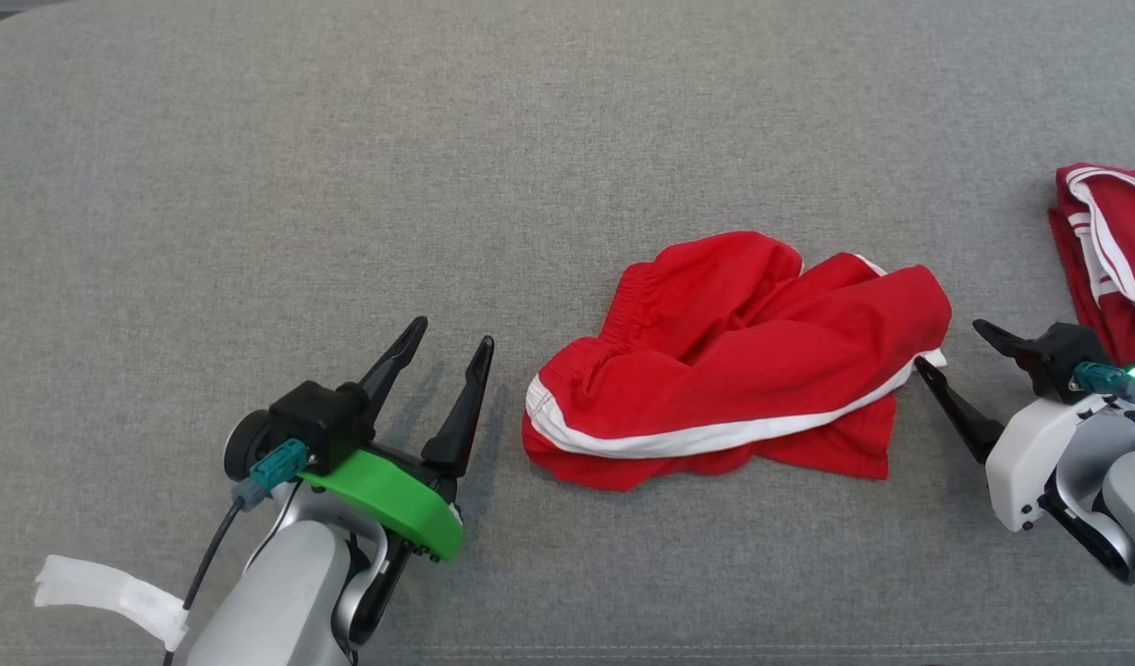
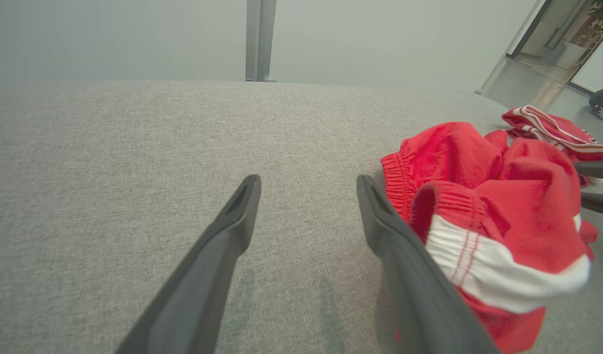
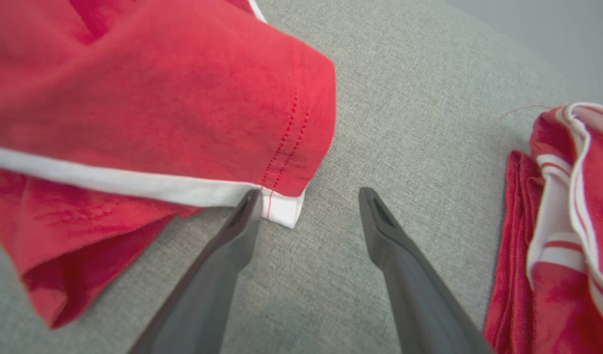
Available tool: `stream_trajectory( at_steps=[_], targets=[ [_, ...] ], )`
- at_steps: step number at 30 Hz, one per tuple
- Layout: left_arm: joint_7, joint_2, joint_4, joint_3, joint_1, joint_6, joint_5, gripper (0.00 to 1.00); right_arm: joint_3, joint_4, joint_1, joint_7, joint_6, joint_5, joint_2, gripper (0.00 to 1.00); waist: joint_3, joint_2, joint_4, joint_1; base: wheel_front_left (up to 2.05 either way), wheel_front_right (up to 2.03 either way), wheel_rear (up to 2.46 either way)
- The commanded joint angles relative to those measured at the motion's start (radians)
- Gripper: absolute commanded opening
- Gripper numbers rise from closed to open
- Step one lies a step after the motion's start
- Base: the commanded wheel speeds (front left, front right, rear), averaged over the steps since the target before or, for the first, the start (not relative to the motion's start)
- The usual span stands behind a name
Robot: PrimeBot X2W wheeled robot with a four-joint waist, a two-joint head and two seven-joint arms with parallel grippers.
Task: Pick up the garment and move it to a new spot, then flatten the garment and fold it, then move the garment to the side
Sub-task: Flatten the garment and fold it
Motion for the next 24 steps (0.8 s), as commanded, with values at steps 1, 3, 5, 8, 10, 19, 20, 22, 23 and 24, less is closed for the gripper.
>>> stream_trajectory(
  at_steps=[1, 3, 5, 8, 10, 19, 20, 22, 23, 24],
  targets=[
    [-0.006, 0.004, 0.004, -0.009, -0.015, 0.002, -0.011, 1.00, 0.016, 0.011, -0.017, -0.014, -0.002, 0.015, -0.005, 1.00, 0.016, 0.0000, 0.013, 0.0000, 0.00, 0.00, 0.00],
    [-0.006, 0.005, 0.004, -0.029, -0.019, 0.002, -0.035, 1.00, 0.043, 0.025, -0.036, -0.029, -0.002, 0.031, -0.010, 1.00, 0.021, 0.0000, 0.016, 0.0000, 0.00, 0.00, 0.00],
    [0.001, 0.015, -0.002, -0.056, -0.023, 0.002, -0.058, 1.00, 0.068, 0.038, -0.048, -0.040, -0.002, 0.046, -0.013, 1.00, 0.025, 0.0000, 0.019, 0.0000, 0.00, 0.00, 0.00],
    [0.004, 0.032, -0.011, -0.087, -0.028, 0.002, -0.093, 1.00, 0.105, 0.056, -0.061, -0.052, -0.002, 0.063, -0.016, 0.89, 0.027, 0.0000, 0.021, 0.0000, 0.00, 0.00, 0.00],
    [0.006, 0.044, -0.018, -0.106, -0.032, 0.002, -0.112, 1.00, 0.128, 0.068, -0.070, -0.060, -0.002, 0.076, -0.018, 0.50, 0.028, 0.0000, 0.020, 0.0000, 0.00, 0.00, 0.00],
    [0.044, 0.103, -0.092, -0.203, -0.033, 0.002, -0.235, 1.00, 0.214, 0.100, -0.092, -0.086, -0.002, 0.155, -0.030, 0.00, 0.020, 0.0000, 0.009, 0.0000, 0.00, 0.00, 0.00],
    [0.044, 0.109, -0.099, -0.211, -0.033, 0.002, -0.247, 1.00, 0.222, 0.103, -0.094, -0.091, -0.002, 0.163, -0.031, 0.00, 0.019, 0.0000, 0.007, 0.0000, 0.00, 0.00, 0.00],
    [0.045, 0.117, -0.114, -0.223, -0.035, 0.002, -0.280, 1.00, 0.234, 0.110, -0.097, -0.099, -0.002, 0.174, -0.033, 0.00, 0.016, 0.0000, 0.004, 0.0000, 0.00, 0.00, 0.00],
    [0.048, 0.120, -0.122, -0.233, -0.036, 0.002, -0.301, 1.00, 0.240, 0.114, -0.099, -0.102, -0.002, 0.178, -0.034, 0.00, 0.015, 0.0000, 0.001, 0.0000, 0.00, 0.00, 0.00],
    [0.051, 0.124, -0.133, -0.243, -0.036, 0.002, -0.320, 1.00, 0.246, 0.117, -0.100, -0.105, -0.002, 0.181, -0.034, 0.00, 0.013, 0.0000, -0.001, 0.0000, 0.00, 0.00, 0.00]
  ],
)
